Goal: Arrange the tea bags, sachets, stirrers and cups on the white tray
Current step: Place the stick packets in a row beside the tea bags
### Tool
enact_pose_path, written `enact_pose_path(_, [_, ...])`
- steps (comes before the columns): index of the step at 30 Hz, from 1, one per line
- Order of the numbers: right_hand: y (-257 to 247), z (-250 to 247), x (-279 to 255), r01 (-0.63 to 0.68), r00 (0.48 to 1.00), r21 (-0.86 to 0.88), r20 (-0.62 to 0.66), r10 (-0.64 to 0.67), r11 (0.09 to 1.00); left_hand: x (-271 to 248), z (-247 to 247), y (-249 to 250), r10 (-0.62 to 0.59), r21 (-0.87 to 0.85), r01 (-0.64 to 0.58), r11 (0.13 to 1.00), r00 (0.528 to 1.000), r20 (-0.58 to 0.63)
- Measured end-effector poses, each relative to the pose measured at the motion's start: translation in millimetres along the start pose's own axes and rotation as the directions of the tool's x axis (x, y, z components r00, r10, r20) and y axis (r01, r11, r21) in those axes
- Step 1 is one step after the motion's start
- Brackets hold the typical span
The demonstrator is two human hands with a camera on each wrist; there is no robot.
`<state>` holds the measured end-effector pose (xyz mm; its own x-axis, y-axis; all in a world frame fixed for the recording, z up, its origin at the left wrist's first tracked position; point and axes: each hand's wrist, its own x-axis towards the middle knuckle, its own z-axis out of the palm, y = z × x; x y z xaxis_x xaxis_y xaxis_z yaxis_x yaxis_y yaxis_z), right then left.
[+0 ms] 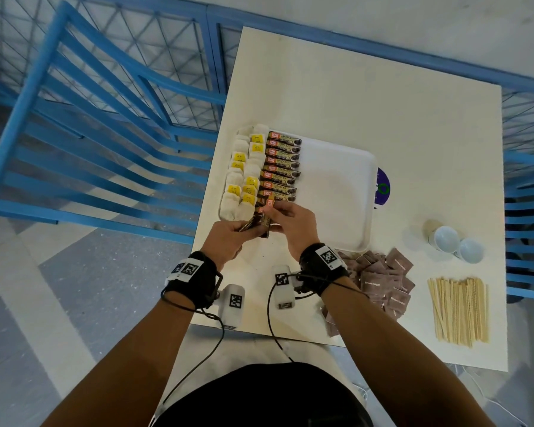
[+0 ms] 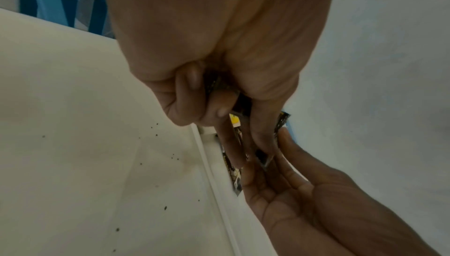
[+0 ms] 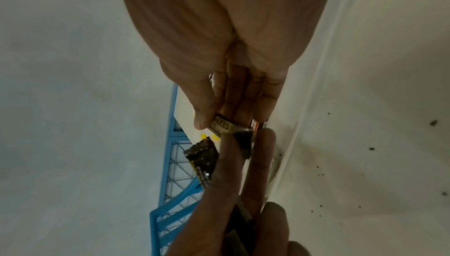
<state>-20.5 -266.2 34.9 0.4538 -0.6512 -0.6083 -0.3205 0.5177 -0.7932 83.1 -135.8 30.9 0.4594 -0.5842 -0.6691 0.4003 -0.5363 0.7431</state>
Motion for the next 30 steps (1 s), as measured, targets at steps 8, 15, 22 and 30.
enact_pose_path(8, [10, -7, -11, 0.3, 0.949, -0.526, 0.25, -0.192, 0.796, 2, -4, 3, -0.004, -0.06, -0.005, 0.998, 0.989, -0.145])
enact_pose_path(15, [16, -11, -3, 0.502, 0.861, -0.735, 0.371, -0.349, 0.457, 4, -9, -4, 0.013, 0.014, -0.01, 1.0, 0.979, -0.202])
enact_pose_path(22, [27, -23, 11, 0.399, 0.849, -0.905, 0.302, -0.433, 0.151, 11, -25, -15, -0.071, -0.068, 0.055, 0.996, 0.963, -0.26])
enact_pose_path(30, [38, -15, 17, 0.402, 0.82, -0.912, 0.32, -0.474, 0.08, 13, -35, -19, -0.102, -0.112, 0.078, 0.991, 0.969, -0.224])
